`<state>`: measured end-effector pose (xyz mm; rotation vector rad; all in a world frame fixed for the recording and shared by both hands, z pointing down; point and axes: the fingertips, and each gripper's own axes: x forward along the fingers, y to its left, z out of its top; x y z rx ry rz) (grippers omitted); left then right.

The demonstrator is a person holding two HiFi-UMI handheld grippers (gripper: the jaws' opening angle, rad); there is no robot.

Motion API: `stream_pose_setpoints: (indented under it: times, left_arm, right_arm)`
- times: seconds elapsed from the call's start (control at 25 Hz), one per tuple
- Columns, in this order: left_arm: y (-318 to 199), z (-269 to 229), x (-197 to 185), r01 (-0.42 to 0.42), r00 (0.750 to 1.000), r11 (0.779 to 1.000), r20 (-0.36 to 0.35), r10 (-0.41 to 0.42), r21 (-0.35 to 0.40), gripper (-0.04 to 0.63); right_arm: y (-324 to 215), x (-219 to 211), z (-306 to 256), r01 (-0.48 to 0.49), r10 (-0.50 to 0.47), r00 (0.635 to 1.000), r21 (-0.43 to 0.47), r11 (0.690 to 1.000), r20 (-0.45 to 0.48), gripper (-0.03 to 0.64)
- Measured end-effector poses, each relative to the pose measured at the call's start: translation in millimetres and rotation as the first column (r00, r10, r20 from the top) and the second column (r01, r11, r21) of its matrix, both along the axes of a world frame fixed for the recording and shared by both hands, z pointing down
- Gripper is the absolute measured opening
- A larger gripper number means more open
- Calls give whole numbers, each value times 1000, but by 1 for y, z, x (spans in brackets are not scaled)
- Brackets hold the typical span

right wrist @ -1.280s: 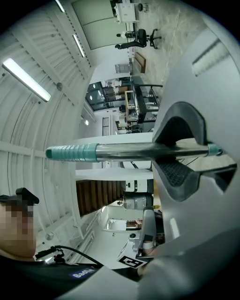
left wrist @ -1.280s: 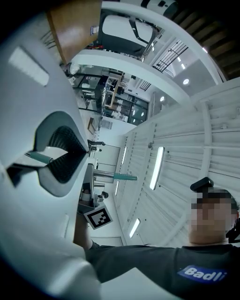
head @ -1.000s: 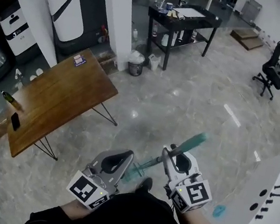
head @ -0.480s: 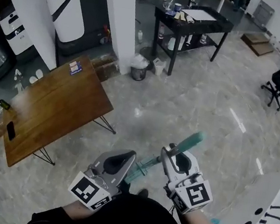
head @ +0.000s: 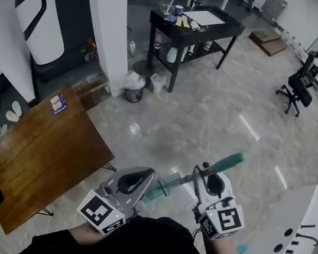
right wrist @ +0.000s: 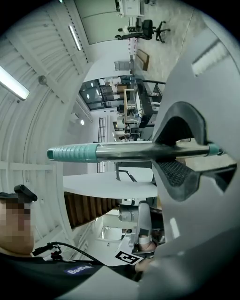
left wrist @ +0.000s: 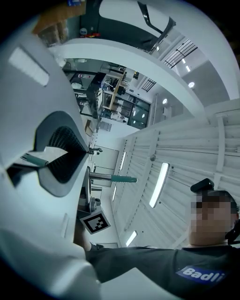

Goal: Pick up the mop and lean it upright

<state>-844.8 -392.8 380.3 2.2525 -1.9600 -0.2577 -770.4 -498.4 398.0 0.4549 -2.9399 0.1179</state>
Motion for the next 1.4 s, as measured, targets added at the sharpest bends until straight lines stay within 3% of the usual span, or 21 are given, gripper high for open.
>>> stream_pose_setpoints:
  times: [0.24, 0.52, 0.8, 0.96, 1.2, 1.4]
  left_arm:
    - [-33, -5, -46, 3, 1000, 1000, 13, -3, 2, 18]
    - [-89, 1, -100, 116, 993, 993, 43, -114, -30, 18]
    - [-162, -2, -144, 301, 952, 952, 69, -297, -60, 18]
    - [-188, 2, -165, 367, 930, 926, 69, -361, -92, 18]
    - [-213, 1, -200, 409, 912, 907, 70, -404, -97, 19]
    - [-232, 9, -245, 402, 915, 913, 39, -400, -68, 18]
  right_arm:
    - [-46, -52, -11, -10, 10, 1000, 20, 1000, 21, 98]
    - [-95, -134, 1, 144, -143, 989, -17, 989, 42, 98]
    - [-149, -200, 11, 368, -364, 929, -59, 928, 59, 98]
    - [-172, -232, 19, 441, -438, 897, -77, 894, 54, 98]
    - [-210, -272, 21, 456, -454, 890, -77, 886, 48, 99]
    - [-242, -313, 27, 422, -422, 906, -60, 905, 15, 98]
